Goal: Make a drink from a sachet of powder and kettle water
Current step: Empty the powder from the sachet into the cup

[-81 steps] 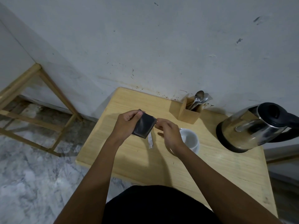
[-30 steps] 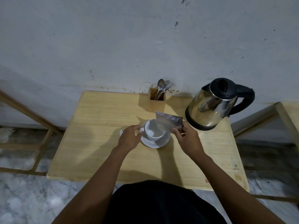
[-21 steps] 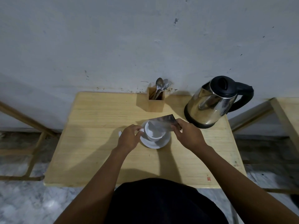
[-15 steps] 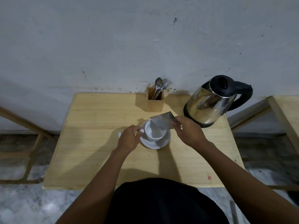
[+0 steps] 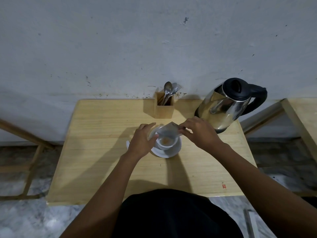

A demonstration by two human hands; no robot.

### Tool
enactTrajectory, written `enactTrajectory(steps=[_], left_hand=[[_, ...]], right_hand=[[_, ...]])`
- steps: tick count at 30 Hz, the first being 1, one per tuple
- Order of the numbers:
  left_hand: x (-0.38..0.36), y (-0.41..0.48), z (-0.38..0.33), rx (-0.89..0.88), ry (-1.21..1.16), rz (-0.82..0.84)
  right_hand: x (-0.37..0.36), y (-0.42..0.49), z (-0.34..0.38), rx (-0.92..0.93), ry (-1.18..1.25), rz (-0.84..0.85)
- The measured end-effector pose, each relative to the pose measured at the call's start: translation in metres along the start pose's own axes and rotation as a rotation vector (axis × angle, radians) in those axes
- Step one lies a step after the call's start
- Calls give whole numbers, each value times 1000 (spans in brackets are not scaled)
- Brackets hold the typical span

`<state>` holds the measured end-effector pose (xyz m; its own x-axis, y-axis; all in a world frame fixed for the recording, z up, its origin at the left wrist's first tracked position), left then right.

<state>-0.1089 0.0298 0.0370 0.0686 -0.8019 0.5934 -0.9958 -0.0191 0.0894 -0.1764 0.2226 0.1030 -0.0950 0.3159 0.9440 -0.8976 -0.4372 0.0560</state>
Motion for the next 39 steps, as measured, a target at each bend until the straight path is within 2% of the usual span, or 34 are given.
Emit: enactTrajectory(steps=[2, 6, 8, 12, 18, 22, 27, 39], left_hand=[[1, 9, -8, -48, 1, -6], [2, 17, -9, -34, 3, -41], [3, 17, -10, -25, -3, -62], [5, 16, -6, -15, -49, -91], [5, 18, -3, -13, -74, -100], [5, 18, -2, -9, -79, -94], [2, 16, -4, -20, -95, -81], [1, 17, -12, -27, -129, -89]], right_hand=[[0, 3, 4, 32, 9, 22], [3, 7, 10, 37, 25, 13], [7, 9, 8, -15, 84, 23], [5, 9, -6, -172, 255, 148], [5, 4, 0, -264, 291, 34], [1, 1, 2, -313, 319, 23], [1, -6, 2, -337, 269, -44], [2, -5, -9, -410, 345, -24]])
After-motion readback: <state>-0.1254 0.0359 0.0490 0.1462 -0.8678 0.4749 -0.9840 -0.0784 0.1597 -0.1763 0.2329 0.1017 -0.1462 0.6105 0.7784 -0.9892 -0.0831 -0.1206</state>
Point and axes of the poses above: each hand's wrist, its own y-axis towards the middle knuckle, its own x-axis out of the back of the hand, z = x × y, the point moved 6 cm from there along y, towards the middle knuckle, and after that the axes turned 15 degrees about -x, right-handed, at the moved point
